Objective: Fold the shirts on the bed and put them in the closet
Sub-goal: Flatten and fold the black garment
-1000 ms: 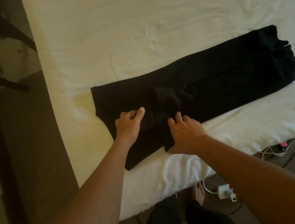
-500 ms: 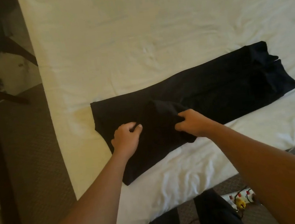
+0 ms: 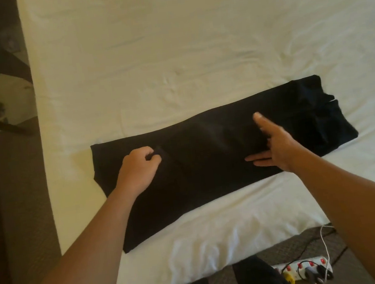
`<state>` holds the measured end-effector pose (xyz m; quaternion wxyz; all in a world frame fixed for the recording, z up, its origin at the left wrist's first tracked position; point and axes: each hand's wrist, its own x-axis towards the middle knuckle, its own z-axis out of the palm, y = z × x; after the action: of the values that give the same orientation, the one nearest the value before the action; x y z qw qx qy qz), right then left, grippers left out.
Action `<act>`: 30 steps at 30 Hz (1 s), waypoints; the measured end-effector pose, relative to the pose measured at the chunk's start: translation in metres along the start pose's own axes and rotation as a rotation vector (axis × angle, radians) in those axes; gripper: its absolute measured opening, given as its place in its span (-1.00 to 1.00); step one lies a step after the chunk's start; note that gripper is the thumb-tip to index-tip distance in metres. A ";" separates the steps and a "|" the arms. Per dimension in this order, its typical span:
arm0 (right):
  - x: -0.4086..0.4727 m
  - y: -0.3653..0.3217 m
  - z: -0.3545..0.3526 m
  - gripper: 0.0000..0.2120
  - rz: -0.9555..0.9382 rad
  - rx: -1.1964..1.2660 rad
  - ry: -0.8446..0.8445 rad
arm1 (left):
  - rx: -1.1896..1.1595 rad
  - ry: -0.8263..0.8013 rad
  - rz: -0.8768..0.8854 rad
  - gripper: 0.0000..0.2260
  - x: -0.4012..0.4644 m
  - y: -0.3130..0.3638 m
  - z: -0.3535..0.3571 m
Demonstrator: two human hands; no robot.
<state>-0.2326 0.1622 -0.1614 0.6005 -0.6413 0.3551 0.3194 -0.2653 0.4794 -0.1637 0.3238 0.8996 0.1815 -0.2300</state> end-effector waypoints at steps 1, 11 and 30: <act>0.004 -0.003 -0.006 -0.57 -0.030 -0.130 0.034 | 0.036 -0.014 -0.011 -0.74 0.003 0.002 0.000; 0.047 -0.039 -0.039 -0.84 -0.221 -0.270 0.222 | 0.570 0.211 -0.151 -0.78 0.019 0.042 0.019; 0.086 -0.055 -0.100 -0.84 -0.377 -0.190 0.398 | 0.530 0.291 0.025 -0.36 0.011 0.063 0.129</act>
<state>-0.1416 0.0575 -0.1959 0.5050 -0.7994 0.3090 0.1021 -0.2646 0.3497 -0.2269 0.0510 0.9785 0.1485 -0.1339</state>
